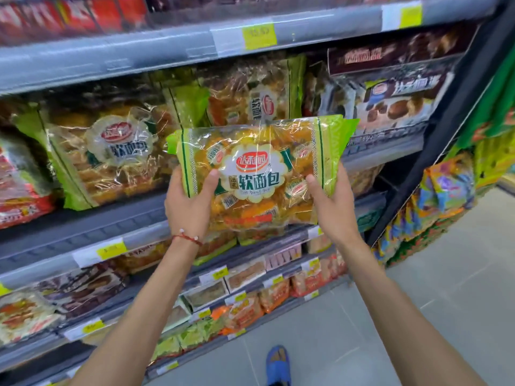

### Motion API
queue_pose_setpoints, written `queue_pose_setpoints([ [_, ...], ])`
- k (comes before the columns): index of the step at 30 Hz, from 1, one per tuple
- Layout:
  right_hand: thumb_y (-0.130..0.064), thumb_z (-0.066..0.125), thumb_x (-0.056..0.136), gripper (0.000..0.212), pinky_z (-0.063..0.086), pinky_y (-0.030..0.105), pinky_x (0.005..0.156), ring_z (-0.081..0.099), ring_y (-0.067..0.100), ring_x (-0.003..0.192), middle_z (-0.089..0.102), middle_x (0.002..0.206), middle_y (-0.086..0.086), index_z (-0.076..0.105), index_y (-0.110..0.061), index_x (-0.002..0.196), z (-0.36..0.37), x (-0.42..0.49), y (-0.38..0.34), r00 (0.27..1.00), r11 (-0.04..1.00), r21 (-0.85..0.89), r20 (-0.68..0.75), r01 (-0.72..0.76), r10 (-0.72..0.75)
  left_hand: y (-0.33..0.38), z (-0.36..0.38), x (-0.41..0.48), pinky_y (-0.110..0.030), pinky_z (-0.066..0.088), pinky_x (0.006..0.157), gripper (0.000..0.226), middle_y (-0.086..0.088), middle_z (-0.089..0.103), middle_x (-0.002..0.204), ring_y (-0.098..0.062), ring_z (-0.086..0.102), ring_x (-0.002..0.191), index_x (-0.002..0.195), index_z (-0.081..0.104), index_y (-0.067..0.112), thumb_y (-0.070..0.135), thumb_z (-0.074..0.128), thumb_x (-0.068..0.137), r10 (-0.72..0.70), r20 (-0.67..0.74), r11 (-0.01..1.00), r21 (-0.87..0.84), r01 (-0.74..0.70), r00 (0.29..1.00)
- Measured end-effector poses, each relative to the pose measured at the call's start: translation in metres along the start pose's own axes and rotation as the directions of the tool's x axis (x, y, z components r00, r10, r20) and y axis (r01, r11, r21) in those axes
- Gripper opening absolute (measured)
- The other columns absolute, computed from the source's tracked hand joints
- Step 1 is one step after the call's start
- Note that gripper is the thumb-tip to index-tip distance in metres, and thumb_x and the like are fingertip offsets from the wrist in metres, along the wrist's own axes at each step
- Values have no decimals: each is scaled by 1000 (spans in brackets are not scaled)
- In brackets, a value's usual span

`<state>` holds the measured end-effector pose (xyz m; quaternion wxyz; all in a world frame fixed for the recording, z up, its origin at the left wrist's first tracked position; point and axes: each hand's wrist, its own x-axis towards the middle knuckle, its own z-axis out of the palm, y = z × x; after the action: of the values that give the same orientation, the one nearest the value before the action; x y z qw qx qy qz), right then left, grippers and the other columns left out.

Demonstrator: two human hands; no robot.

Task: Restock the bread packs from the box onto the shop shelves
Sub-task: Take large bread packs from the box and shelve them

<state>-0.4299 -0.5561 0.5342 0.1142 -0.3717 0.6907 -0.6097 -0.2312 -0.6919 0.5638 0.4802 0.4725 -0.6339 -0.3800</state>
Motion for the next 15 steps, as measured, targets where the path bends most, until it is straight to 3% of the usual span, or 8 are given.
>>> queue_pose_setpoints([
  [2,-44,56,104,72,16,26,125,20,-4,149,24,166,-16,20,-24,164,-1,33,-4,1000,1000,-12,0,-21,21,11,20,18,-27,34,109,76,27,49,128,2,47,119,142,48,21,62,66,81,-3,-42,1000,3,4,999],
  [5,-36,58,105,51,25,3,109,34,-30,124,38,143,-35,35,-33,150,-2,84,-1,999,999,31,7,33,-33,14,45,47,-43,42,106,78,11,62,128,-13,56,121,131,57,26,78,60,72,6,-108,1000,20,-4,994],
  [6,-36,59,105,46,33,6,109,42,-26,124,48,139,-32,43,-30,148,-2,101,2,999,999,13,-17,52,-52,15,53,56,-46,42,106,83,6,63,128,-17,56,121,130,58,24,81,59,70,6,-119,1000,15,-4,993],
  [7,-41,59,104,48,39,19,113,49,-13,129,56,140,-22,47,-27,148,-1,115,4,997,997,6,-26,78,-77,18,60,64,-46,41,107,90,0,61,131,-21,54,124,130,57,18,83,58,68,-7,-126,1000,4,7,992],
  [9,-53,59,100,63,40,43,119,50,9,140,54,151,-7,42,-25,154,-1,140,10,995,995,4,-13,100,-100,23,74,79,-39,39,106,88,-8,57,131,-25,50,126,127,56,7,77,61,72,-61,-157,998,25,66,986],
  [10,-54,59,100,67,38,46,120,46,13,143,50,155,-5,39,-24,156,0,151,10,995,995,16,-5,97,-97,27,79,84,-35,39,102,81,-9,56,128,-24,49,126,125,55,8,71,64,75,-95,-178,994,37,103,979],
  [14,-44,58,104,63,32,41,124,40,13,147,46,158,-4,37,-19,157,4,189,17,992,991,63,36,116,-119,30,100,112,-32,48,90,107,-14,65,116,-34,59,117,148,42,19,81,65,63,-127,-214,992,-14,127,968],
  [15,-44,58,103,60,33,42,123,42,14,145,49,155,-2,40,-18,154,6,198,20,993,993,56,51,107,-110,28,105,116,-31,45,98,107,-13,63,127,-31,56,124,149,38,25,81,66,62,-145,-213,989,-47,138,966],
])
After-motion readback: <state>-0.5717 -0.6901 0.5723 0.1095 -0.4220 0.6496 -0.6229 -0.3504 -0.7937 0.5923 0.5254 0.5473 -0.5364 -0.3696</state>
